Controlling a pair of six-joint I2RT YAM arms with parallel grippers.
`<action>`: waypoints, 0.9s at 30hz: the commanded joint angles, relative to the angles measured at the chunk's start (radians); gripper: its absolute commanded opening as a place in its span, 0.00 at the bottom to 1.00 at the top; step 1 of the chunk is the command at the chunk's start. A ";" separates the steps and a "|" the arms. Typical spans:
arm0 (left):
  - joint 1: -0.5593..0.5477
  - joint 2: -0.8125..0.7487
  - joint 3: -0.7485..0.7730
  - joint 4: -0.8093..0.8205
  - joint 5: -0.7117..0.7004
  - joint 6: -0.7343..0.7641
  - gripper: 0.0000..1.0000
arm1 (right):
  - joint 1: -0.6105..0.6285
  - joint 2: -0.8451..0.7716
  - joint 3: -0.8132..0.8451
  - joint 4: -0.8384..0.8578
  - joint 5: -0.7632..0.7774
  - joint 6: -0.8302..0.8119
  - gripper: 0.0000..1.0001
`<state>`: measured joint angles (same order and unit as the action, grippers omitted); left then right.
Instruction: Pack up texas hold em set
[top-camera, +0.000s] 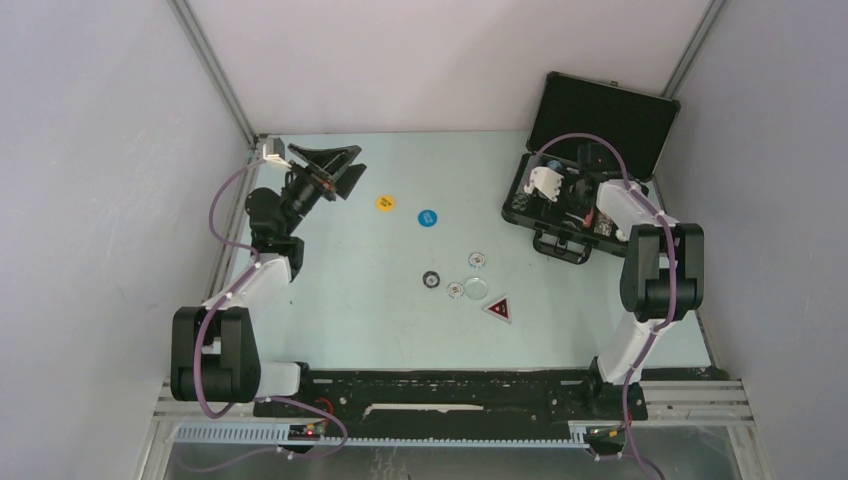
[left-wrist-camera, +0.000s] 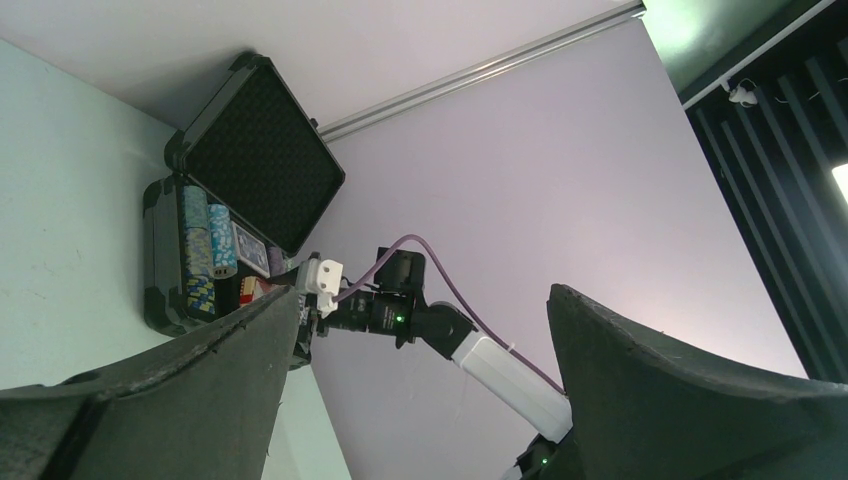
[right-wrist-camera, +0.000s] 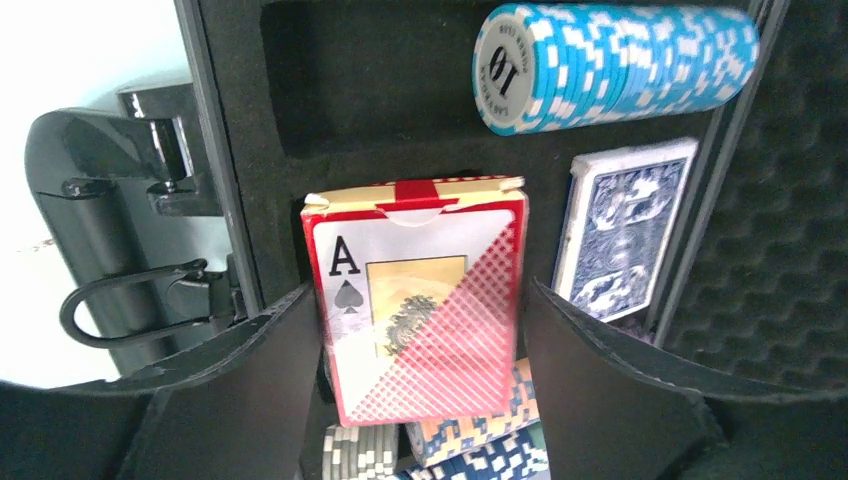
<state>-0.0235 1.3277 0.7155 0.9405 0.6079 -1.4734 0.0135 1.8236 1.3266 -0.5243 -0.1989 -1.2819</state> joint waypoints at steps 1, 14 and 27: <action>0.004 -0.027 0.007 0.038 0.016 0.030 1.00 | 0.026 -0.038 0.004 0.090 0.053 0.038 0.91; 0.013 -0.021 0.009 0.038 0.018 0.030 1.00 | 0.044 -0.151 0.009 0.260 0.079 0.530 1.00; 0.051 -0.004 0.010 0.038 0.020 0.028 1.00 | -0.042 -0.061 0.121 0.164 0.179 1.738 0.73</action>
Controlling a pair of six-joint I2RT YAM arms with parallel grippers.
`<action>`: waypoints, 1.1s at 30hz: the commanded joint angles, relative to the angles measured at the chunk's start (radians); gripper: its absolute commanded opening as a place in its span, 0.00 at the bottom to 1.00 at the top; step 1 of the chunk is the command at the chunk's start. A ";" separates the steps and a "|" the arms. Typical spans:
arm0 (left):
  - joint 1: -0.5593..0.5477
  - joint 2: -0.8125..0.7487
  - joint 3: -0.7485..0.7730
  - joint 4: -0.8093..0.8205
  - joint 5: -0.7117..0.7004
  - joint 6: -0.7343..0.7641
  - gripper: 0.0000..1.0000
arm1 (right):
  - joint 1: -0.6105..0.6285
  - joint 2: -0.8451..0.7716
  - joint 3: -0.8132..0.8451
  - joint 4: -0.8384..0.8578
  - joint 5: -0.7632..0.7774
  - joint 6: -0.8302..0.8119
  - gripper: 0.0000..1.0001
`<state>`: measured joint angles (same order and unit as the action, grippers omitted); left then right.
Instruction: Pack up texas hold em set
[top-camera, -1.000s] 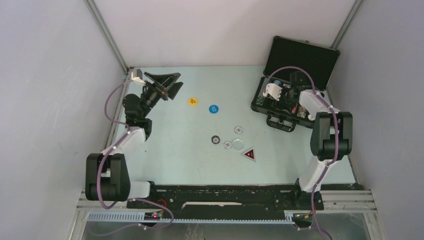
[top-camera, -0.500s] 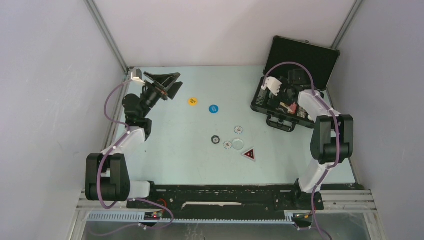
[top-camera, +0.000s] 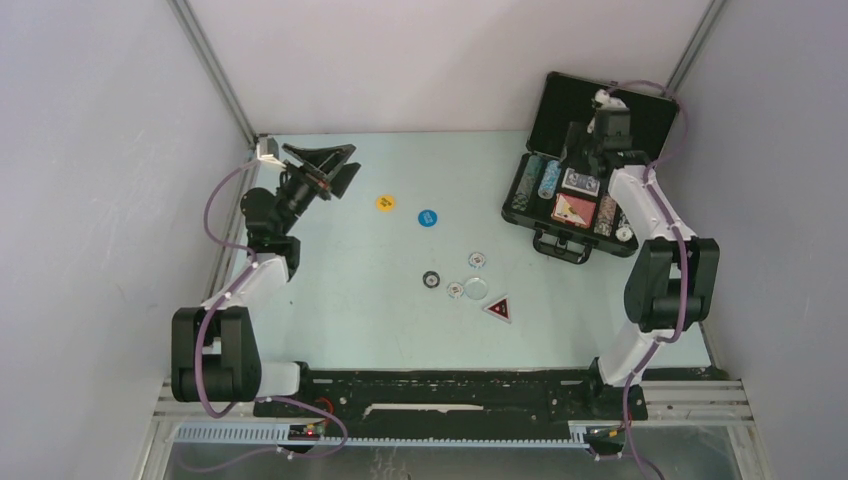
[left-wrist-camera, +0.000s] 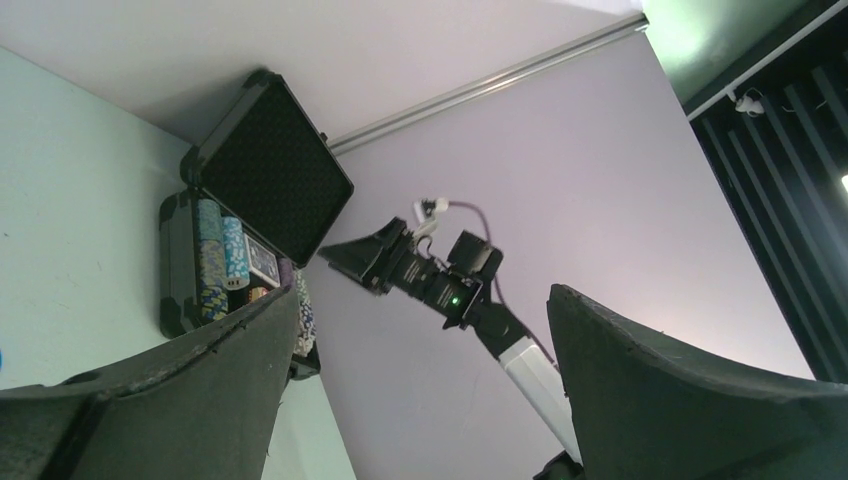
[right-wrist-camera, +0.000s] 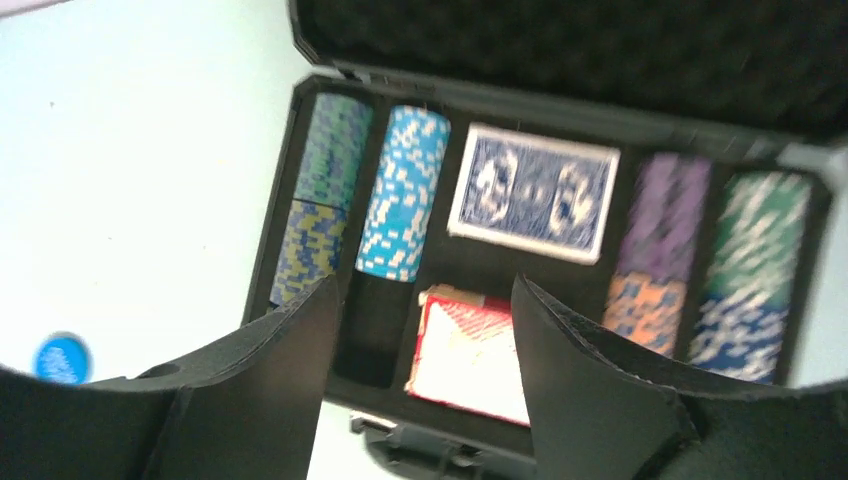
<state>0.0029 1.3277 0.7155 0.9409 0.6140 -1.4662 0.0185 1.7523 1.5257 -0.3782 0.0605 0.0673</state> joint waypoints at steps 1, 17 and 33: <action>0.024 -0.003 0.010 0.038 0.015 0.020 1.00 | -0.051 0.023 -0.072 0.032 -0.107 0.399 0.73; 0.031 0.001 0.016 0.038 0.022 0.016 1.00 | -0.080 0.195 -0.064 -0.019 -0.254 0.463 0.70; 0.029 0.004 0.019 0.038 0.025 0.018 1.00 | -0.103 0.183 0.065 -0.193 -0.163 0.385 0.78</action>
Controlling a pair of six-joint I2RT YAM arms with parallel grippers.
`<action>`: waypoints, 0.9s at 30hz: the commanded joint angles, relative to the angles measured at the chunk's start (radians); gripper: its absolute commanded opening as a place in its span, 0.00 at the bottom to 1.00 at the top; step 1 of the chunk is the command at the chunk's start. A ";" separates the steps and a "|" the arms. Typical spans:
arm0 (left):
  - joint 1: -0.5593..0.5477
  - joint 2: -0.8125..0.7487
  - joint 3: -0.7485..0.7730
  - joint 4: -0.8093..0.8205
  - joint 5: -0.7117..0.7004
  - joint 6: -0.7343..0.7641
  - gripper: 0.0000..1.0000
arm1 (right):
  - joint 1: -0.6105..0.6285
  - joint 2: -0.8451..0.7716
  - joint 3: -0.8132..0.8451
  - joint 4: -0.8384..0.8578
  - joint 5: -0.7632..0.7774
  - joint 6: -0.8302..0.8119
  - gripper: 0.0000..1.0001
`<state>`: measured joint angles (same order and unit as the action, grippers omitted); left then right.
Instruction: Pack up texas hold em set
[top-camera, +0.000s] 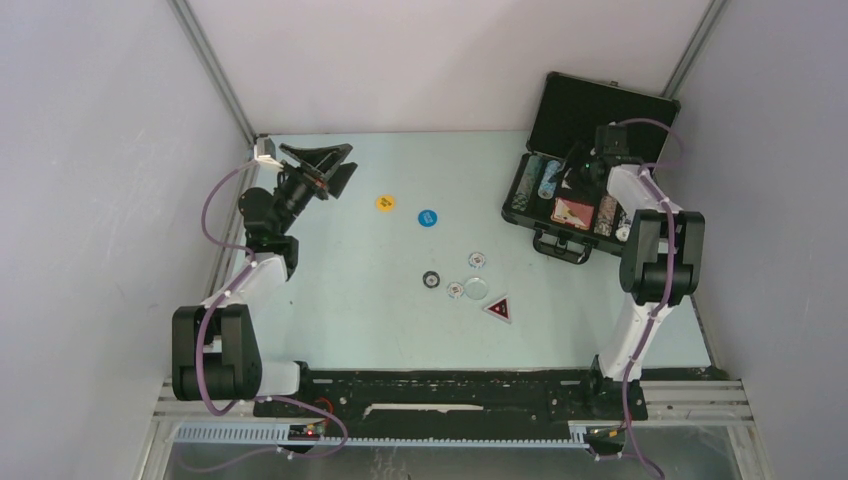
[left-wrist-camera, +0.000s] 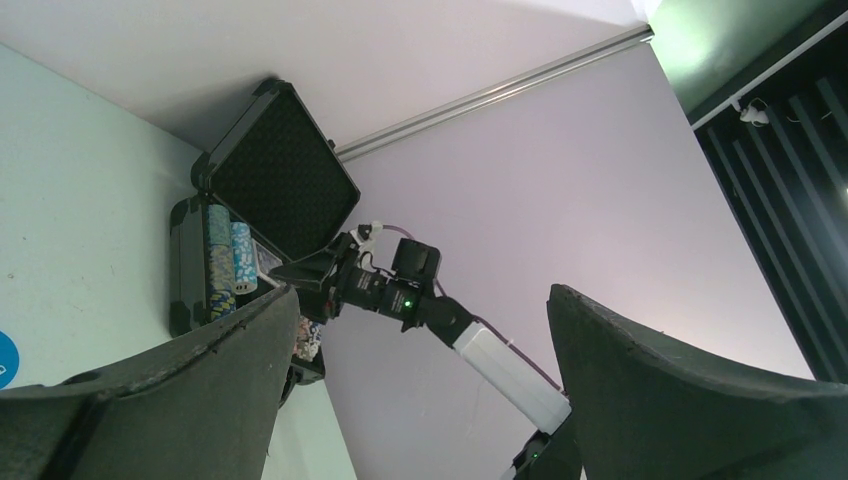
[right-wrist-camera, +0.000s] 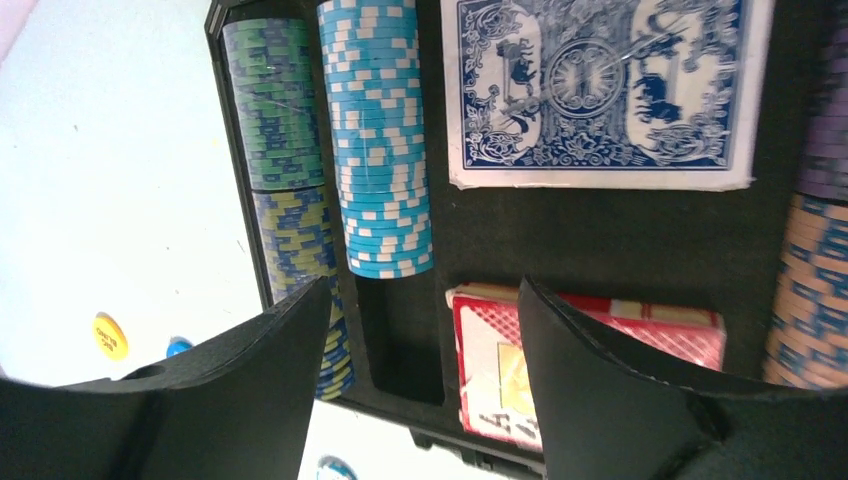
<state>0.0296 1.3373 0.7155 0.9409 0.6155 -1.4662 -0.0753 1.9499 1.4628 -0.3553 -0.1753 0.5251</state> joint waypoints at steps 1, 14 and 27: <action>0.002 -0.007 0.019 0.037 0.025 0.019 1.00 | -0.010 -0.027 0.146 -0.238 0.085 -0.085 0.79; 0.001 0.000 0.020 0.036 0.028 0.021 1.00 | -0.020 -0.125 -0.110 -0.075 -0.015 -0.078 0.81; 0.009 -0.013 0.041 -0.020 0.032 0.069 1.00 | 0.121 -0.380 -0.109 -0.185 0.034 -0.120 0.87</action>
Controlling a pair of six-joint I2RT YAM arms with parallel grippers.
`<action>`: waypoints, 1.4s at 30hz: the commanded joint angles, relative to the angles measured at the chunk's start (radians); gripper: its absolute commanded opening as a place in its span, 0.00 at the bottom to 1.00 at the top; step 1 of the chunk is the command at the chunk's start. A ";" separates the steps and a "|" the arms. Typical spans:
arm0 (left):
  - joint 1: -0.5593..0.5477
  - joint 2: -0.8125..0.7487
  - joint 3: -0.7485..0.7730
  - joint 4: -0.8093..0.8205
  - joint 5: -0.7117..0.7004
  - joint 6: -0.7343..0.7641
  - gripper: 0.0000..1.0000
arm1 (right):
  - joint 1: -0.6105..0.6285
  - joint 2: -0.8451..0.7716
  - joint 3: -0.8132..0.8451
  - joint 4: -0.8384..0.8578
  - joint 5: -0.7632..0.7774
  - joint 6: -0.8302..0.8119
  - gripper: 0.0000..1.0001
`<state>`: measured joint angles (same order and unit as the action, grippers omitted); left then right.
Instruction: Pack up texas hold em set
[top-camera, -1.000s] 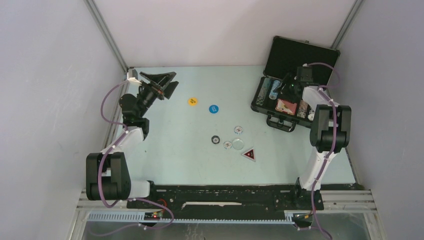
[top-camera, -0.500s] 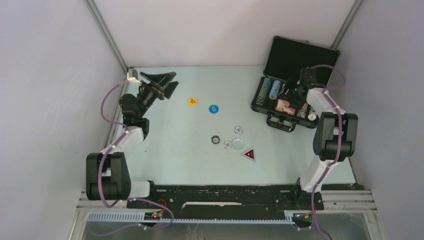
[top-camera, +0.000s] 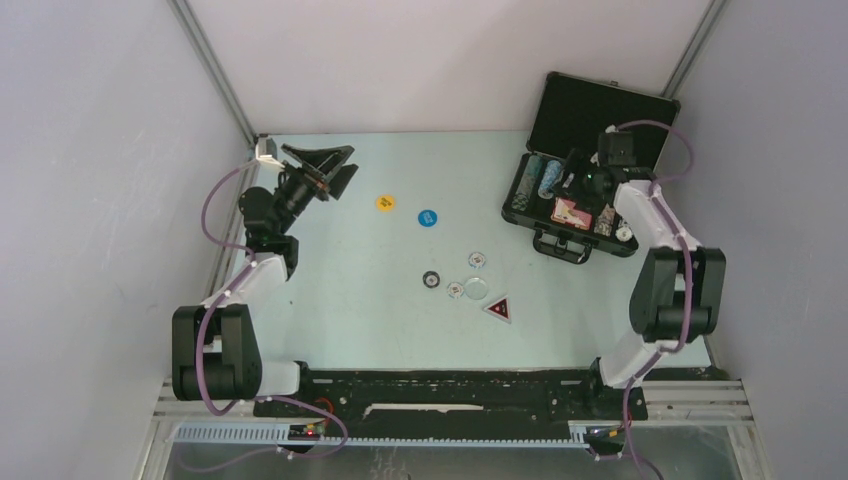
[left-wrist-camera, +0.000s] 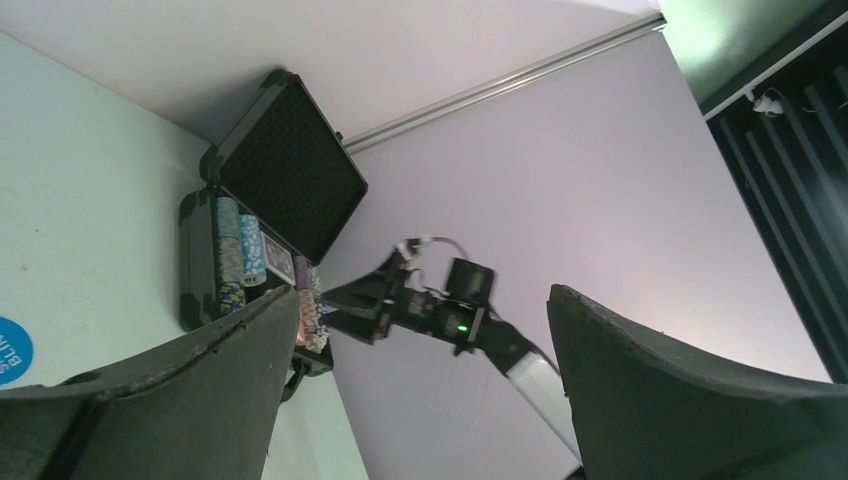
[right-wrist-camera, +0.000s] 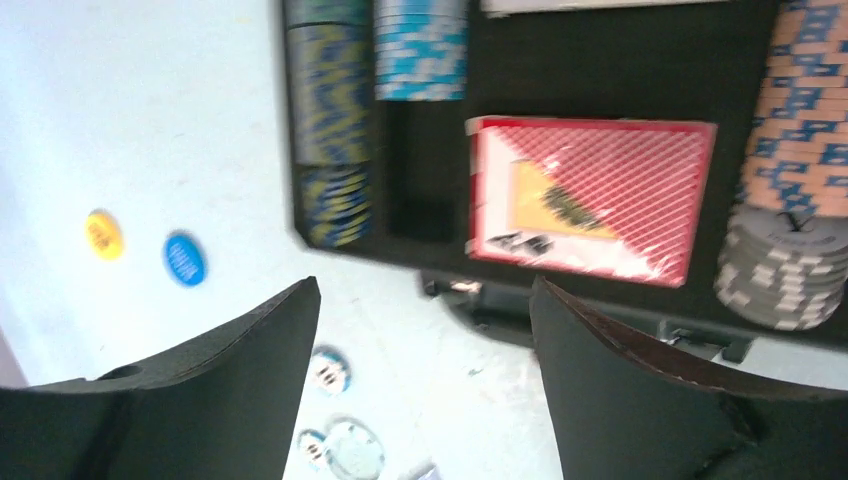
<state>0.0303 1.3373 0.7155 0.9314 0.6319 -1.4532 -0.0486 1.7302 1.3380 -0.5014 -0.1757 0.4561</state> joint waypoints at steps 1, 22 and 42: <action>0.009 -0.013 0.044 -0.024 0.015 0.067 1.00 | 0.128 -0.176 0.016 -0.063 0.047 -0.064 0.87; -0.005 -0.116 0.260 -0.692 -0.071 0.612 1.00 | 0.961 -0.068 -0.024 -0.259 0.415 0.006 0.96; -0.272 -0.171 0.636 -1.142 -0.434 1.011 1.00 | 0.827 -0.323 -0.385 -0.039 0.285 0.180 1.00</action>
<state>-0.2268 1.1362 1.2129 -0.1249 0.2592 -0.5793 0.8024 1.4277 0.9798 -0.6651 0.1982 0.6395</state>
